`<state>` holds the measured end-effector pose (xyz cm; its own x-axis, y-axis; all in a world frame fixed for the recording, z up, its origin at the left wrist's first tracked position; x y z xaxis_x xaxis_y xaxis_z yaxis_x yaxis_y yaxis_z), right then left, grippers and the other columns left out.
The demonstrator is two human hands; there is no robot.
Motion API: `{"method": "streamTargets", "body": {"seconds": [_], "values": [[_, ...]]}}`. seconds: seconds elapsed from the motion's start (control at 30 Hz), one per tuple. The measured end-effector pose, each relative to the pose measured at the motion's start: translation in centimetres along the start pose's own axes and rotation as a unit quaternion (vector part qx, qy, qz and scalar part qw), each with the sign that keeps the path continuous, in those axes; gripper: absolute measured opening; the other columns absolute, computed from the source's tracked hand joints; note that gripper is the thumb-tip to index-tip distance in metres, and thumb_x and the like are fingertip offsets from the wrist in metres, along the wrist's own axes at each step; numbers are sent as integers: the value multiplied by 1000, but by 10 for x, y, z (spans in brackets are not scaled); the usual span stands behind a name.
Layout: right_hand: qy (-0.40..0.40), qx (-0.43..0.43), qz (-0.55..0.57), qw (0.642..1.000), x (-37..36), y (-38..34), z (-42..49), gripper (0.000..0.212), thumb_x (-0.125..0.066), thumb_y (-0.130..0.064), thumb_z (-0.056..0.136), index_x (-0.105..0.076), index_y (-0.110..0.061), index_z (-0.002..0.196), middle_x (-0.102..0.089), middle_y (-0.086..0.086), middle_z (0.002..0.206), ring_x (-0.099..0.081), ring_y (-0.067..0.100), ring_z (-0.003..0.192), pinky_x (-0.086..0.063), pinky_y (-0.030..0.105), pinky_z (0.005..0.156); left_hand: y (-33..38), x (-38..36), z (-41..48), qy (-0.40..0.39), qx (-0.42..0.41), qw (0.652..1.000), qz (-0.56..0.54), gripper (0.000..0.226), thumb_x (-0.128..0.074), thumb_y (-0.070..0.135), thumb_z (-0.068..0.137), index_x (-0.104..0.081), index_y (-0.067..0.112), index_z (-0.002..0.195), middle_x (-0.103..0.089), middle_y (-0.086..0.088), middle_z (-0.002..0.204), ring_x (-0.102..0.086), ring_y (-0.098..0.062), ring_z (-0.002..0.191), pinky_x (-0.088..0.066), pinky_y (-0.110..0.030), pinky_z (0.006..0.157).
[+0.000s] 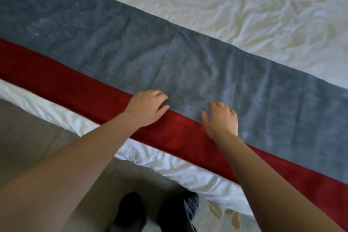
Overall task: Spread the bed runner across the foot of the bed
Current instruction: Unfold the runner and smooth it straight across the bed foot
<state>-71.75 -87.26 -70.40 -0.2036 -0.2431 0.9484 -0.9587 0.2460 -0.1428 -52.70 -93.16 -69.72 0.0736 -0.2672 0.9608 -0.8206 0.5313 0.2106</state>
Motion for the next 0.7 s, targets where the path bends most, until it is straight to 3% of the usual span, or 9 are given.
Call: {"method": "streamTargets", "body": {"seconds": [0.33,0.47,0.57,0.7], "values": [[38,-46,17,998,-36,-37,-82,41,-46,-41,92,-56,-15,121,-58,5,122,-49,24,119,-34,39,102,22,-27,-66,-5,-78,997,-15,38,-44,43,93,-59,19,120,-61,2,115,-58,-18,104,-49,-37,84],[9,-25,17,1000,-60,-58,-112,34,-50,-40,89,-57,-19,116,-57,1,114,-53,22,109,-41,36,88,28,-44,-95,-32,-114,993,-2,36,-49,43,91,-61,20,117,-61,5,113,-58,-16,100,-50,-34,78],[1,-17,-6,1000,-75,-64,-125,27,-58,-27,85,-56,-20,112,-55,-1,109,-53,21,102,-42,32,81,29,-55,-106,-43,-125,991,30,28,-56,29,87,-63,19,112,-60,3,108,-56,-18,96,-46,-31,71],[25,-18,-40,999,-75,-58,-114,26,-51,-4,81,-61,-17,102,-58,0,97,-55,23,91,-36,30,69,26,-57,-100,-30,-92,992,85,25,-54,5,84,-66,17,102,-62,2,97,-57,-20,86,-37,-29,64]]}}
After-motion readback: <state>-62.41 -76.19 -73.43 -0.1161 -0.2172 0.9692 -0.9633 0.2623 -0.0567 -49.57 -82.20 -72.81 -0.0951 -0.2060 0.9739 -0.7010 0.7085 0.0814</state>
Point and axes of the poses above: each hand's wrist, its own z-axis towards the middle knuckle, its own x-axis out of the back of the hand, y = z × x, the point moved 9 cm from there along z, towards the middle knuckle
